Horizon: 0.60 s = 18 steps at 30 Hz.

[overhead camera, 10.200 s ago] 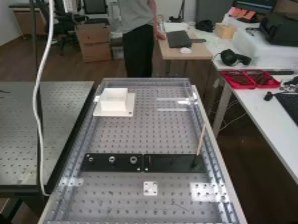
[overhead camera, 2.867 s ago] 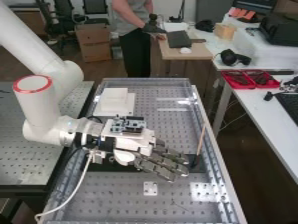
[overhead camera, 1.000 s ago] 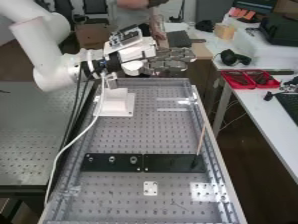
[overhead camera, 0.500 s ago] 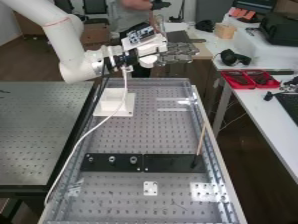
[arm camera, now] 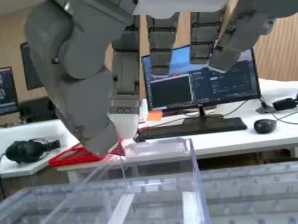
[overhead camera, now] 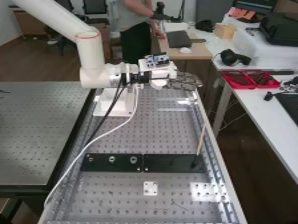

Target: Grab the pcb board and place it in the clear container

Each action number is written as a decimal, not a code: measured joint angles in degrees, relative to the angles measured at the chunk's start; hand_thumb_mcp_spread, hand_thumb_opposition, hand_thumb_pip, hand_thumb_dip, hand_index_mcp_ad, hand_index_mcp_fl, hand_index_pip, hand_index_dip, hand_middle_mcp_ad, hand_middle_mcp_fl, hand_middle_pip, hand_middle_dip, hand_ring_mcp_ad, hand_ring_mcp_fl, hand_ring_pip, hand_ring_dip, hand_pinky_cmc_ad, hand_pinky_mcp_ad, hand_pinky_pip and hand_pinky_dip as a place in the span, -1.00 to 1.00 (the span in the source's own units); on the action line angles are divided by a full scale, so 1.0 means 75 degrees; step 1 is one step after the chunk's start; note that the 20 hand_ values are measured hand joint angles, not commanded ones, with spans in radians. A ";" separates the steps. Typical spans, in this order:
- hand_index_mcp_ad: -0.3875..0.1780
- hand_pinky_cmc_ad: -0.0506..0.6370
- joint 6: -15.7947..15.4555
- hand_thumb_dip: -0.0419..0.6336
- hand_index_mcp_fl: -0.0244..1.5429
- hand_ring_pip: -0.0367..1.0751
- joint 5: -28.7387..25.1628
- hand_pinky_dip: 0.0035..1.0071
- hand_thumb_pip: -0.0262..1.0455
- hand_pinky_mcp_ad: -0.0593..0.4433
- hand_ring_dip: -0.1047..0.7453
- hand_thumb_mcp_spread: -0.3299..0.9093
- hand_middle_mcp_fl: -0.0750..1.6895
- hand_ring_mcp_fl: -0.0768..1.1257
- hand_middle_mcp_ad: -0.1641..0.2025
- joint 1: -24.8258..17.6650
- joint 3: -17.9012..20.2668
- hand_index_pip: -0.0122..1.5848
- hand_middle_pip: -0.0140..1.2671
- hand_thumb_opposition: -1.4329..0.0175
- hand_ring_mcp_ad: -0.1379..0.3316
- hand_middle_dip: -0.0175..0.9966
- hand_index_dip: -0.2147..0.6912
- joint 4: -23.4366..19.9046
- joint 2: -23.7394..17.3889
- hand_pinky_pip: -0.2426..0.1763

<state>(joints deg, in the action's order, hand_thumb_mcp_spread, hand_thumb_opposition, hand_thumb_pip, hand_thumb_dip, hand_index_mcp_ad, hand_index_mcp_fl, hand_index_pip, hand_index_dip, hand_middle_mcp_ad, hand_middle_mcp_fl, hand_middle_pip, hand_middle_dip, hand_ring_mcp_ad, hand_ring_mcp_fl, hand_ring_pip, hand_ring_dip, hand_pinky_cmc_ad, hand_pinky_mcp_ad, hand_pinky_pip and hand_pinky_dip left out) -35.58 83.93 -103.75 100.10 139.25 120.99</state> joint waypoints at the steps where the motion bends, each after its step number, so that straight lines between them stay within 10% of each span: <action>1: 0.13 0.10 -0.0030 -0.13 -0.31 -0.76 -0.0043 -0.56 0.14 -0.13 -0.70 0.33 -0.75 -0.80 0.23 0.0001 -0.0049 0.92 -0.76 -0.26 0.42 -0.69 -0.34 0.0125 0.0072 0.02; 14: 0.13 0.10 0.0059 -0.13 -0.33 -0.76 -0.0310 -0.59 0.14 -0.14 -0.70 0.33 -0.76 -0.80 0.23 0.0039 -0.0159 0.93 -0.76 -0.26 0.42 -0.69 -0.31 0.0655 0.0308 0.02; 18: 0.13 0.10 0.0113 -0.13 -0.73 -0.76 -0.0236 -0.39 0.25 -0.13 -0.70 0.29 -0.82 -0.81 0.23 0.0063 -0.0177 0.95 -0.76 -0.26 0.42 -0.69 -0.32 0.0859 0.0259 0.01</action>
<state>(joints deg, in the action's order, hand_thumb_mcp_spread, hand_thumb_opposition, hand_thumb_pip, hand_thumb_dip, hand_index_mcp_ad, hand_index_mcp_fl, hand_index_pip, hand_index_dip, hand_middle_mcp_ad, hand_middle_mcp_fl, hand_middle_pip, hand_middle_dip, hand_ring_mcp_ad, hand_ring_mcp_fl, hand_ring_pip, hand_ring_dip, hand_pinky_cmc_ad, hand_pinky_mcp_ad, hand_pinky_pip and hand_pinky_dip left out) -34.74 82.16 -103.27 98.77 145.70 122.93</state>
